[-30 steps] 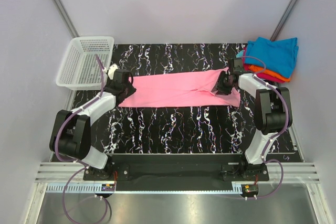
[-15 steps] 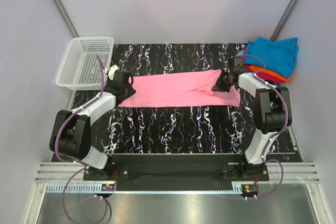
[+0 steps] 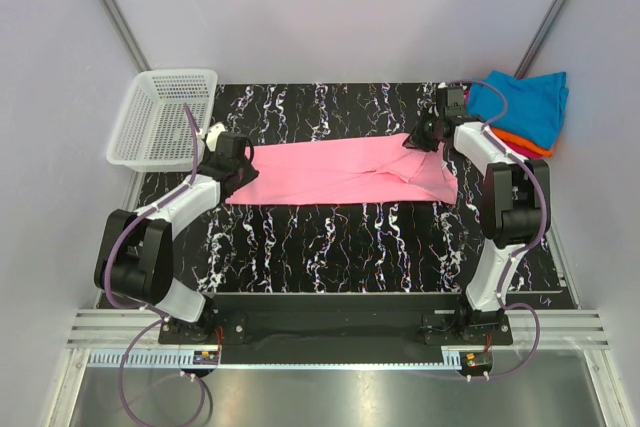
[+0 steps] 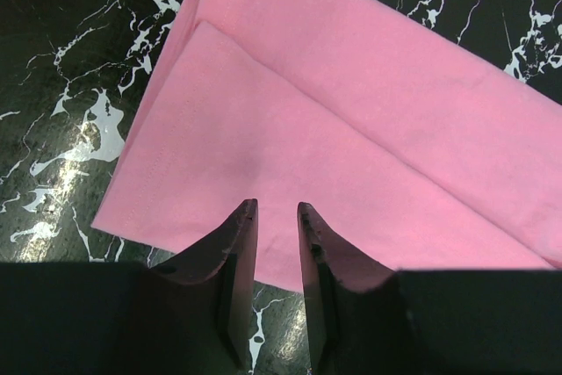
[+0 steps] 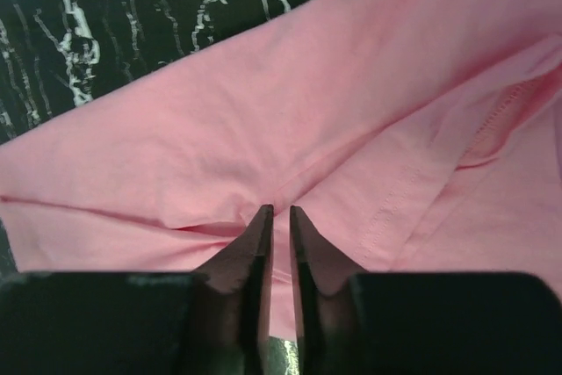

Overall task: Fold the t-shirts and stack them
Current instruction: Fold the tshirt

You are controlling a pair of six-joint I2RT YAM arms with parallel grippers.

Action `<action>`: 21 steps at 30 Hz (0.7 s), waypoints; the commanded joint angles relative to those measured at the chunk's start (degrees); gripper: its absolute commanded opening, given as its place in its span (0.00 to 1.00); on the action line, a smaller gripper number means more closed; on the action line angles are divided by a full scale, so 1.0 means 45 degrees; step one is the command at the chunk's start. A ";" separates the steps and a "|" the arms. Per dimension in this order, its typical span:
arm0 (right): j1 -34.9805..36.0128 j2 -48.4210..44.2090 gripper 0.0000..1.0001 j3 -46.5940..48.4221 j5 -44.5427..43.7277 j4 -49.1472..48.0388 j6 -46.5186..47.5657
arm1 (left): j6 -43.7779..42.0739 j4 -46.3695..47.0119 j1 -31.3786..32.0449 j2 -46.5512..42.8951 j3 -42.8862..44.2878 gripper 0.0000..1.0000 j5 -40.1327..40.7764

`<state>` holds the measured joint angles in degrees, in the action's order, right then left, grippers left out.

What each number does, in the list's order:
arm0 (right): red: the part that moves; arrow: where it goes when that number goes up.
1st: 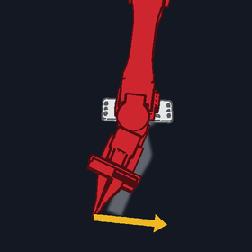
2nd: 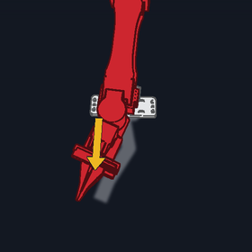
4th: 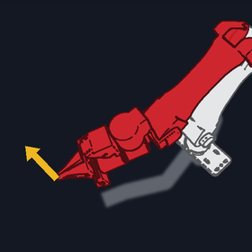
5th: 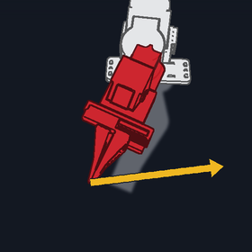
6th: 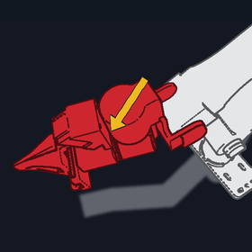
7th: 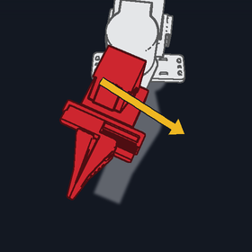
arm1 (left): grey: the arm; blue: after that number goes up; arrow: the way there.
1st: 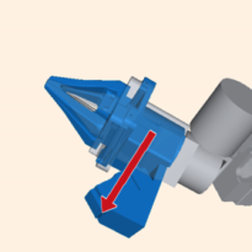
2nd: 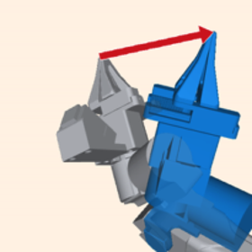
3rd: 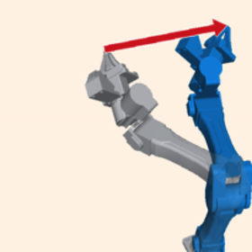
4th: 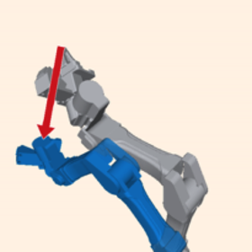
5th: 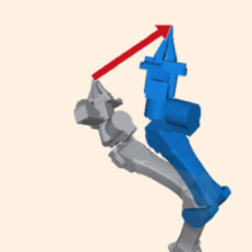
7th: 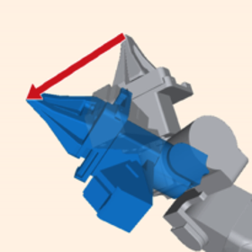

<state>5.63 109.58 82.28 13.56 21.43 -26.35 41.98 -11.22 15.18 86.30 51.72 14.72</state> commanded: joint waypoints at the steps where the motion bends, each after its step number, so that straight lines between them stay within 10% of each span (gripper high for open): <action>1: 0.0058 -0.0482 0.26 -0.0489 -0.1312 0.0667 -0.0159 | -0.0168 0.0209 -0.0014 -0.0175 0.0537 0.29 0.0010; 21: 0.0097 -0.1149 0.26 -0.2777 -0.0827 0.0843 -0.0942 | 0.0008 0.0326 -0.0014 -0.0135 0.0185 0.29 -0.0107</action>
<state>5.63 106.89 70.02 9.58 25.43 -29.89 42.02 -11.16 15.18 86.30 51.81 14.70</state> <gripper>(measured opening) 0.262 0.291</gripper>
